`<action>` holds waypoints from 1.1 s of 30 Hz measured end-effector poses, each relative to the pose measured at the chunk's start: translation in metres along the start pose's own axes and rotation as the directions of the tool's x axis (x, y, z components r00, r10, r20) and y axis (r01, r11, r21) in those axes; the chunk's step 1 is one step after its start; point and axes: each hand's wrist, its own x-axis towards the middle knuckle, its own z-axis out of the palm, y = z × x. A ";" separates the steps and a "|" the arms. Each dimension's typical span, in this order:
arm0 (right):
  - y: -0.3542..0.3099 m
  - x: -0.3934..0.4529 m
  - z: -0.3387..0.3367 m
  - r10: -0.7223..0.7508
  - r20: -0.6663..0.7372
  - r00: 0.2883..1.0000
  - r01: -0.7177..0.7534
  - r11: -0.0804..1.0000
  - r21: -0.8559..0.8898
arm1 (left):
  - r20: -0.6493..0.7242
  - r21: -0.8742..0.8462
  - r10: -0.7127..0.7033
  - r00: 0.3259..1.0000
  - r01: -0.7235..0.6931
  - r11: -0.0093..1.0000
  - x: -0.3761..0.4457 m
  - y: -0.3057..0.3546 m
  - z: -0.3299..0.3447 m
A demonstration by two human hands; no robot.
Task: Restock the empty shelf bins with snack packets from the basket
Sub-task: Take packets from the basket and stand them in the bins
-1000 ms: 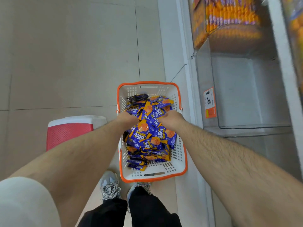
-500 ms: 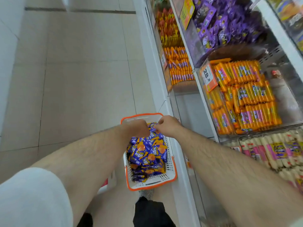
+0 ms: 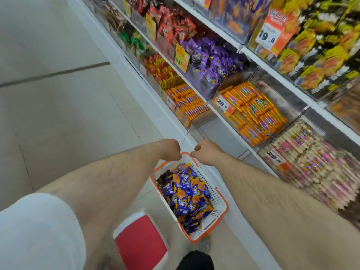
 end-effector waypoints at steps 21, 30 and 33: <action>0.141 0.010 -0.016 0.197 0.133 0.971 -0.216 0.965 0.149 | 0.214 0.366 0.144 0.966 -0.216 0.905 0.084 0.098 -0.006; 0.169 0.084 0.029 0.329 0.174 0.928 -0.363 0.903 0.228 | 0.353 0.451 0.175 0.919 -0.331 0.829 0.185 0.087 0.019; 0.169 0.116 0.063 0.394 0.173 0.903 -0.428 0.859 0.281 | 0.440 0.461 0.239 0.866 -0.446 0.767 0.235 0.062 0.037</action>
